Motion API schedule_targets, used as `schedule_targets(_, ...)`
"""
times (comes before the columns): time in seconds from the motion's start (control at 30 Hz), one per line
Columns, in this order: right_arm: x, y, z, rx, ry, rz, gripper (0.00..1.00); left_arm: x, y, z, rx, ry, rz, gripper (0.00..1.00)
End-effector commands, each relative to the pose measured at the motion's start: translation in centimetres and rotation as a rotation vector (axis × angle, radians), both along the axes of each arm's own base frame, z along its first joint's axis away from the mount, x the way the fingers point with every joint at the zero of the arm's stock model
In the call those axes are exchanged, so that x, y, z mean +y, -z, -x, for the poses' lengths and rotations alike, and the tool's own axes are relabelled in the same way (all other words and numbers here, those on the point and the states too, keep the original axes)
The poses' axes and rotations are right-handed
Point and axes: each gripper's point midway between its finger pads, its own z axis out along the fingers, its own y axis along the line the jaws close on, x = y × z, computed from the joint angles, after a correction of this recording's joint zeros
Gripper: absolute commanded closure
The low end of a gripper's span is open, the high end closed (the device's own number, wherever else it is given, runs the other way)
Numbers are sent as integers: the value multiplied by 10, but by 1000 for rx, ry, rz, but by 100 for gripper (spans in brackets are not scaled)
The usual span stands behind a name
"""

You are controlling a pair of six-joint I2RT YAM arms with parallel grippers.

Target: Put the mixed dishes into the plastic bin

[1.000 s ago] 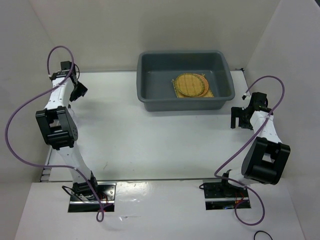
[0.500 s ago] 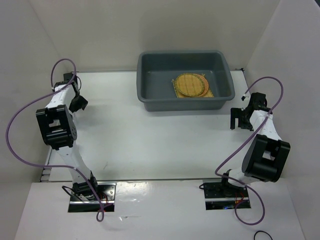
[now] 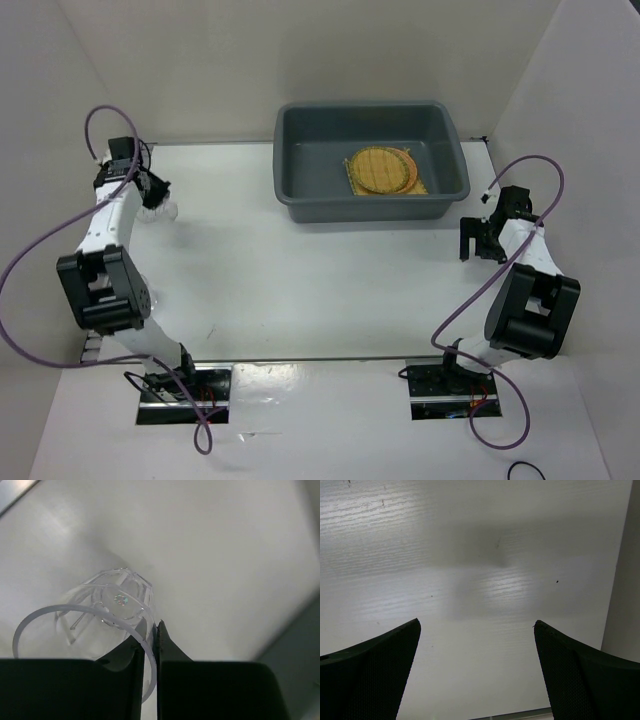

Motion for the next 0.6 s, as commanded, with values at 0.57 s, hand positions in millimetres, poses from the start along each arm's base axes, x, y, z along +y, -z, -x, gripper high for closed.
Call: schedule_targets(0.57, 15, -8, -4, -36, -73, -55, 2, -339, -160, -129, -431, 968, -224, 100)
